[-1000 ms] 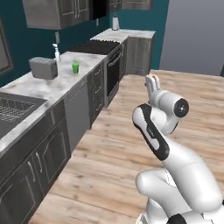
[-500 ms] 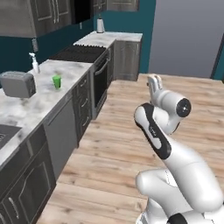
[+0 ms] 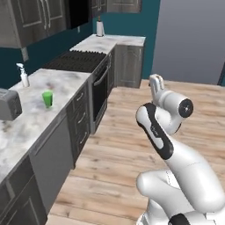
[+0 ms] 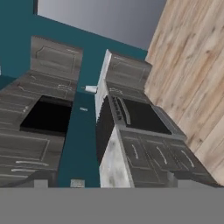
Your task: Move the cup from next to the sink to the open cabinet. Then, move the bowl with the lemon to the fridge to clear the area for faucet cleaning.
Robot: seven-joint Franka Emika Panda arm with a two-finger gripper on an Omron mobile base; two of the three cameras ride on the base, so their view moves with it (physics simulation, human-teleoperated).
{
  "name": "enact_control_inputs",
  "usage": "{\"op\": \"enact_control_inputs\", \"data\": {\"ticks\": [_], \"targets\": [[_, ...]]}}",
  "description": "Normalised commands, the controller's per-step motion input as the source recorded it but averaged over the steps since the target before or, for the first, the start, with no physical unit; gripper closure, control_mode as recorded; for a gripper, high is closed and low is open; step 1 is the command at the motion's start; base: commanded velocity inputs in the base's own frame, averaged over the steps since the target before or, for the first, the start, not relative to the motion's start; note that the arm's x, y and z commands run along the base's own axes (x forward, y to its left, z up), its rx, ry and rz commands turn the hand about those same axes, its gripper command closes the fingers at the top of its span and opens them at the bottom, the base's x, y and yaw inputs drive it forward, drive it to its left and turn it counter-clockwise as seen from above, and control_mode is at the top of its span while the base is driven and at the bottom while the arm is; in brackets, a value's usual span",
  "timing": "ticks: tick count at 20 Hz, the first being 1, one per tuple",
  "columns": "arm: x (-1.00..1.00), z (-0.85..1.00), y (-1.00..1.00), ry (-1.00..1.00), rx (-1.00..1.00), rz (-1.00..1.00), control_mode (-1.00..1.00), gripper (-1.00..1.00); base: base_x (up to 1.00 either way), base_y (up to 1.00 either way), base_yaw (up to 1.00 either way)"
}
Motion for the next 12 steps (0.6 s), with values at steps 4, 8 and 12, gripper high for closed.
{"op": "enact_control_inputs", "data": {"ticks": [4, 8, 12], "targets": [[0.0, 0.0, 0.0, 0.0, 0.0, 0.0, 1.0, -1.0, 1.0, 0.0, 0.01], [0.0, 0.0, 0.0, 0.0, 0.0, 0.0, 1.0, -1.0, 1.0, -0.08, 0.35], [0.0, 0.0, 0.0, 0.0, 0.0, 0.0, 1.0, -1.0, 0.79, -0.1, 0.69]]}}
